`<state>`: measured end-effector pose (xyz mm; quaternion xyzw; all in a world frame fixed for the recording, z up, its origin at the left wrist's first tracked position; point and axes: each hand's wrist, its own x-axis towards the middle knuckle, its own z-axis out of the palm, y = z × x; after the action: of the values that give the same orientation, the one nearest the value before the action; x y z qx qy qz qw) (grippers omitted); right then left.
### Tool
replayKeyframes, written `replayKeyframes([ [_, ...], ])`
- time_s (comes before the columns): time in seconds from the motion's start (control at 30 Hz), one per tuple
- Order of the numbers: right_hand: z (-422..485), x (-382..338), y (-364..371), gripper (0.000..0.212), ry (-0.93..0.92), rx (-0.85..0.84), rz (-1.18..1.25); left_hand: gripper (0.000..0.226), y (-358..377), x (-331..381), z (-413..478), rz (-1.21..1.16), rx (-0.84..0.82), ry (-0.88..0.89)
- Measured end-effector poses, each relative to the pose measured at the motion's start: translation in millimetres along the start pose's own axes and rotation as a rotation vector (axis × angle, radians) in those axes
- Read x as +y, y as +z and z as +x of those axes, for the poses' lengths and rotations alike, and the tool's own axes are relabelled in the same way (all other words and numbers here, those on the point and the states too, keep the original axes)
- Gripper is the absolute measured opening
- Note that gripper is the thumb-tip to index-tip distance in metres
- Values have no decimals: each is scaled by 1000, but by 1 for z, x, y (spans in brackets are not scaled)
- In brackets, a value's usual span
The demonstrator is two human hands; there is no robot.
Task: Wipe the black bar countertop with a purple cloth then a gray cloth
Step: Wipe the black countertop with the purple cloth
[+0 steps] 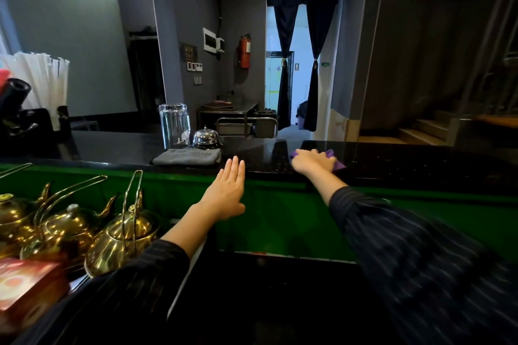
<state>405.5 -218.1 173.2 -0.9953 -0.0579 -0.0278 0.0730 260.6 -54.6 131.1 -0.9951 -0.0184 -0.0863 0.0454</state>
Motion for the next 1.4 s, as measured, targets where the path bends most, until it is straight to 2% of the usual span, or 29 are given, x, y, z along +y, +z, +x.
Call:
replayKeyframes([
  [0.07, -14, -31, 3, 49, -131, 2, 33, 94, -2, 1, 1, -11, -10, -14],
  [0.2, -46, -69, 14, 46, -564, 5, 99, 100, 3, 10, 0, -135, 89, -86],
  [0.3, -62, -55, 16, 43, -695, 56, 128, 106, 12, 26, -4, -218, 227, -132],
  [0.43, -58, 14, 9, 41, -618, 126, 156, 104, 14, 63, 4, -175, 282, -42],
  [0.63, -47, 162, -12, 43, -318, 193, 169, 97, -1, 139, 36, -81, 176, 102],
  [0.77, -40, 262, -19, 43, -50, 320, 159, 93, -7, 177, 47, -49, 109, 129],
  [0.9, -35, 303, -19, 37, 155, 431, 128, 91, -14, 196, 55, -49, 44, 107],
  [0.97, -36, 283, -14, 32, 147, 474, 77, 89, -18, 204, 61, -79, 25, 116],
  [1.07, -45, 232, 2, 34, -114, 514, 92, 80, -26, 228, 73, -108, -1, 128],
  [1.17, -55, 210, 13, 36, -302, 493, 157, 54, -35, 258, 86, -184, 31, 126],
  [1.2, -54, 218, 13, 37, -321, 485, 157, 50, -37, 265, 90, -200, 42, 120],
  [1.27, -50, 251, 10, 38, -313, 483, 136, 58, -39, 275, 97, -201, 22, 122],
  [1.33, -43, 295, 3, 41, -255, 500, 119, 68, -38, 283, 103, -187, -37, 131],
  [1.4, -34, 345, -6, 40, -178, 492, 129, 66, -36, 292, 109, -191, -80, 127],
])
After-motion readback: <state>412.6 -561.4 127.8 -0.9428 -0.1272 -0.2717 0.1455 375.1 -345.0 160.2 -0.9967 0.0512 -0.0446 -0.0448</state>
